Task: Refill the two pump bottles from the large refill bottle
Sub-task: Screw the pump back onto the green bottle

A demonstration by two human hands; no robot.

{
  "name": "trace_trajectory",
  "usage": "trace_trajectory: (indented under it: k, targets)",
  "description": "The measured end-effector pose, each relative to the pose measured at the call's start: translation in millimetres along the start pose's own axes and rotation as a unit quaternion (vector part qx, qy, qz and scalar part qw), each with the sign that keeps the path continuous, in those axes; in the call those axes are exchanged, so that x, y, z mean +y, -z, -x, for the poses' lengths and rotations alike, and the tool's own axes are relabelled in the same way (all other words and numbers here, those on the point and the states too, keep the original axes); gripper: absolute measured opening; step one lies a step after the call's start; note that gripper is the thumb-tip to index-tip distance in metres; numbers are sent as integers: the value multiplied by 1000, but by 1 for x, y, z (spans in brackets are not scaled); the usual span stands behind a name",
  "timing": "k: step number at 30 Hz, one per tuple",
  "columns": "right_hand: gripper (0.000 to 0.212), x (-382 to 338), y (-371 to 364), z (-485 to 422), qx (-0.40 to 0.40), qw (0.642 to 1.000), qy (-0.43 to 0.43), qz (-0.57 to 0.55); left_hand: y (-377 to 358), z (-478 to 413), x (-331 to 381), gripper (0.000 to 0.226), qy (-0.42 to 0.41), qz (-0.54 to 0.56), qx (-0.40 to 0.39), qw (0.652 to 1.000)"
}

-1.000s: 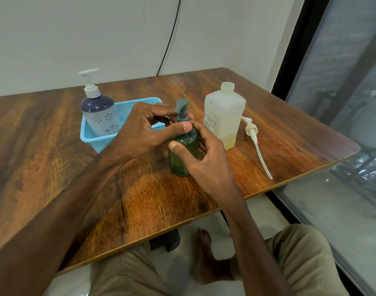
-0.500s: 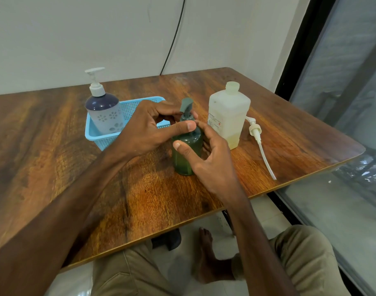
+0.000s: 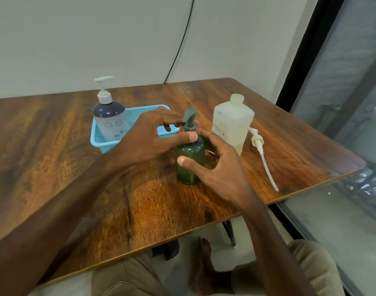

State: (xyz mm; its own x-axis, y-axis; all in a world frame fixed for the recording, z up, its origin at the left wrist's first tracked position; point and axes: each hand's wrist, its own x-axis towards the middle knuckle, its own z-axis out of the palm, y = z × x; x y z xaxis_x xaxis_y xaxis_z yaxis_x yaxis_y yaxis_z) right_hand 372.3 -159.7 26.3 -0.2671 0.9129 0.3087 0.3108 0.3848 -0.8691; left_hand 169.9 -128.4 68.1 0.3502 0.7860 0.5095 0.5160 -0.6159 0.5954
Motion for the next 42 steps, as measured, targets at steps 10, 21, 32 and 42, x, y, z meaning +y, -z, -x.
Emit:
trace_trajectory:
  k: [10,21,32,42]
  targets:
    - [75,-24,0,-26,16,995,24,93,14,29,-55,32,69,-131,88,985]
    - [59,-79,-33,-111,158,981,103,49,10,37,-72,34,71,-297,44,951]
    - [44,-19,-81,-147,71,990,16,119,9,37,-70,35,109,-347,56,930]
    - [69,-41,-76,-122,205,973,78,69,8,37,-67,38,98,-341,50,934]
